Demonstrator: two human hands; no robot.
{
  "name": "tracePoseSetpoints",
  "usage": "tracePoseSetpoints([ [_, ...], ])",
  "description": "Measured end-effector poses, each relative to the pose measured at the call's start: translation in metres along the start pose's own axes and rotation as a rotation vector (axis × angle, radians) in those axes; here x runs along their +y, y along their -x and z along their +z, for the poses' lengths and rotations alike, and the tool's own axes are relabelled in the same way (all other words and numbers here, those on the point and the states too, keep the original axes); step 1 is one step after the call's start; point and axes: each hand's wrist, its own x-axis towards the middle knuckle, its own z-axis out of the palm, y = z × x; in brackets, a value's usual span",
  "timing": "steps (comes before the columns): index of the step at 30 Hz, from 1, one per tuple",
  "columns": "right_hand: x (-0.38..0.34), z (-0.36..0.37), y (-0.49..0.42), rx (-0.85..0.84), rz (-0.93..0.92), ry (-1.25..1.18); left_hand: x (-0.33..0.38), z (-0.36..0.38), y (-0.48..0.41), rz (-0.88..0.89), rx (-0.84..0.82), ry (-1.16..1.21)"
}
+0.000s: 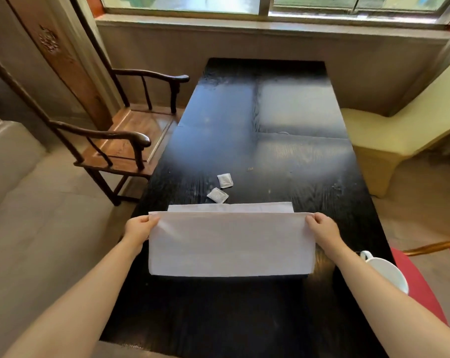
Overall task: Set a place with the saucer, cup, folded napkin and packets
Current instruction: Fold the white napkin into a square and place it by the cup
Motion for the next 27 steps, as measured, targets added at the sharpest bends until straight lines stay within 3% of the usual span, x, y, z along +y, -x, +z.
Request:
tracePoseSetpoints([
  [8,-0.004,0.043,-0.064,0.109,0.064,0.111,-0.017,0.025,-0.087,-0.078,-0.009,-0.14],
  [18,0.009,0.077,-0.109,0.138,0.147,0.442,-0.009,0.059,-0.094,-0.021,0.082,-0.26],
  [27,0.014,0.088,-0.113,0.24,0.017,0.715,-0.02,0.064,-0.107,0.094,0.108,-0.312],
])
